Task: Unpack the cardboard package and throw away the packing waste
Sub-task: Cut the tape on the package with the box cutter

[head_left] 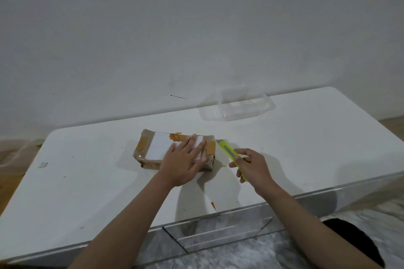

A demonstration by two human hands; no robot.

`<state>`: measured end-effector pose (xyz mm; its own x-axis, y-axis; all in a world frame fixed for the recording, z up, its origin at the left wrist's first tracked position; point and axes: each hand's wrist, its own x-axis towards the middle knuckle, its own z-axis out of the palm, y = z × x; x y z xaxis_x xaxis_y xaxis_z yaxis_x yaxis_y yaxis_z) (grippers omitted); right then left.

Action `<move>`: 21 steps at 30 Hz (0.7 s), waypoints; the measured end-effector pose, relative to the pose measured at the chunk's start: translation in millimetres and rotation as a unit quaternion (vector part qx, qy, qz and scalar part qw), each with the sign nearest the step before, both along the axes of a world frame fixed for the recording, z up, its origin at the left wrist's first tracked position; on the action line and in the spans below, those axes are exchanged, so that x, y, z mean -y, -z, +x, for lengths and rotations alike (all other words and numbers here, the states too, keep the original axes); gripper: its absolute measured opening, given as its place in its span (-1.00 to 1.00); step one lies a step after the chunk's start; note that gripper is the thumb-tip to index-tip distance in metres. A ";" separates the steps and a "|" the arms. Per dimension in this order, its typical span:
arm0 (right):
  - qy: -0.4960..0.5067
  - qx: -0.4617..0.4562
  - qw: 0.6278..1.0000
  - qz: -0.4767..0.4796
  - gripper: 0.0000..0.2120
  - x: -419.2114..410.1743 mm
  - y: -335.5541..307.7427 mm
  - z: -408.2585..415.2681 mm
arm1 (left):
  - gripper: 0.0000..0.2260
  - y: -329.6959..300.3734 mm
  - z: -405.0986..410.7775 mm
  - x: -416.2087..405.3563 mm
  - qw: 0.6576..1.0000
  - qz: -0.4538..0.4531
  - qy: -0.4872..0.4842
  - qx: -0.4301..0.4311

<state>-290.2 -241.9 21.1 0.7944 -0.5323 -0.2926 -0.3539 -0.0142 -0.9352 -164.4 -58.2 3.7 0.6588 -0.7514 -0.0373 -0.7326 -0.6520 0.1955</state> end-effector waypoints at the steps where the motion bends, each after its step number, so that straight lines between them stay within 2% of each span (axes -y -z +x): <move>1: -0.002 0.001 1.000 0.003 -0.81 -0.7 -0.9 0.9 | -0.30 0.6 -0.1 0.6 1.000 -0.001 -0.004 -0.001; 15: -0.026 0.003 0.999 -0.021 -0.81 0.7 -10.9 3.6 | -0.24 3.8 -1.7 2.4 1.000 -0.014 -0.024 0.003; 21: -0.034 0.004 0.999 -0.034 -0.83 -0.8 -10.3 2.3 | -0.29 3.1 -2.1 2.8 1.000 -0.003 -0.026 -0.003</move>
<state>-287.9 -241.1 31.4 0.8311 -0.4961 -0.2515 -0.3433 -0.1017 -0.9337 -166.5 -61.0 0.7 0.6969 -0.7162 -0.0368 -0.6966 -0.6883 0.2027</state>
